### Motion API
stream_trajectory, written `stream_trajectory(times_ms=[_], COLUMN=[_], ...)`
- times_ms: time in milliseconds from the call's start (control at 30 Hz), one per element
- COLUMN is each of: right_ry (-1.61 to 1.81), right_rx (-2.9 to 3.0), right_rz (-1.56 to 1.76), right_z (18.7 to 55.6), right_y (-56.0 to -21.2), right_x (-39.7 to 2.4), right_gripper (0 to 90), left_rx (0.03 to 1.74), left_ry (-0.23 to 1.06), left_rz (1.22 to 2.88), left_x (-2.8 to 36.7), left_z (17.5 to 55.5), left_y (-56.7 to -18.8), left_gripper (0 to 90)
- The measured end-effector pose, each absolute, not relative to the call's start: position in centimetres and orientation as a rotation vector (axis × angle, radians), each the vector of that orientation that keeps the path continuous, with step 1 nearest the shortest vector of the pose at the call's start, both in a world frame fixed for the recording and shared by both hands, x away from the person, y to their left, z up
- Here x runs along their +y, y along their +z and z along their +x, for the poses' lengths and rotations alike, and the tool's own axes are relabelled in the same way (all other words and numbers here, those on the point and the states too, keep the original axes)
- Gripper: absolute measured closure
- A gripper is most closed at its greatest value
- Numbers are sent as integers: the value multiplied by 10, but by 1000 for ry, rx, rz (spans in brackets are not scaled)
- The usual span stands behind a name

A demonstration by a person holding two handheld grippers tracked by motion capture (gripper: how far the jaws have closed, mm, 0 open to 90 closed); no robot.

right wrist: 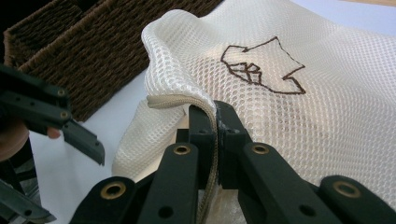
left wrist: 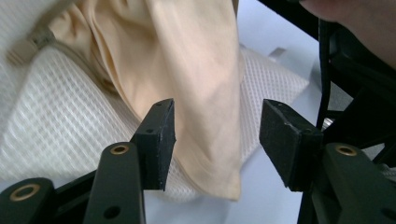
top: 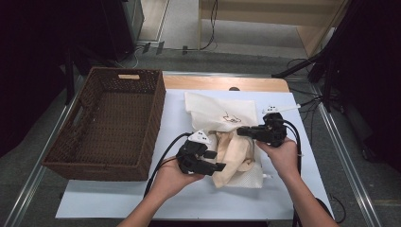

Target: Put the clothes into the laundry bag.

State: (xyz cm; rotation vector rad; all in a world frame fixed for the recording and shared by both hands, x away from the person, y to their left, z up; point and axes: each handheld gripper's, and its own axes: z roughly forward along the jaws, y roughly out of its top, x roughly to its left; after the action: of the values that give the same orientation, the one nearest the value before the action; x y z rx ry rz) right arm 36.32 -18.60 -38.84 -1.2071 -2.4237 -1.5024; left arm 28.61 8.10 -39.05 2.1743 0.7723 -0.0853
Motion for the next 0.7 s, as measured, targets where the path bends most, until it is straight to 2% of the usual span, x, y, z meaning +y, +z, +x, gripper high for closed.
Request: stream_trajectory(times_ms=[133,333,433,533,700], right_ry=[-1500,-1505,-1505,-1505,-1507], right_rx=[-2422,-2415,-2413,-2409,-2415], right_rz=[-1210,-1210,-1212,-1214,-1217], right_z=[365,368,368,369,368], right_y=[-389,-389,-389,-390,-390], right_x=[-185,-184,-184,-184,-185], right_gripper=[873,873,873,873,873], left_rx=[775,777,789,796,814], left_ry=[-101,-97,-89,-93,-75], left_rz=[2183,2208,2209,2218,2227], left_x=[80,74,72,71,60], left_z=[280,272,270,270,276], left_y=[-395,-408,-418,-425,-440], left_gripper=[524,735,812,861,894])
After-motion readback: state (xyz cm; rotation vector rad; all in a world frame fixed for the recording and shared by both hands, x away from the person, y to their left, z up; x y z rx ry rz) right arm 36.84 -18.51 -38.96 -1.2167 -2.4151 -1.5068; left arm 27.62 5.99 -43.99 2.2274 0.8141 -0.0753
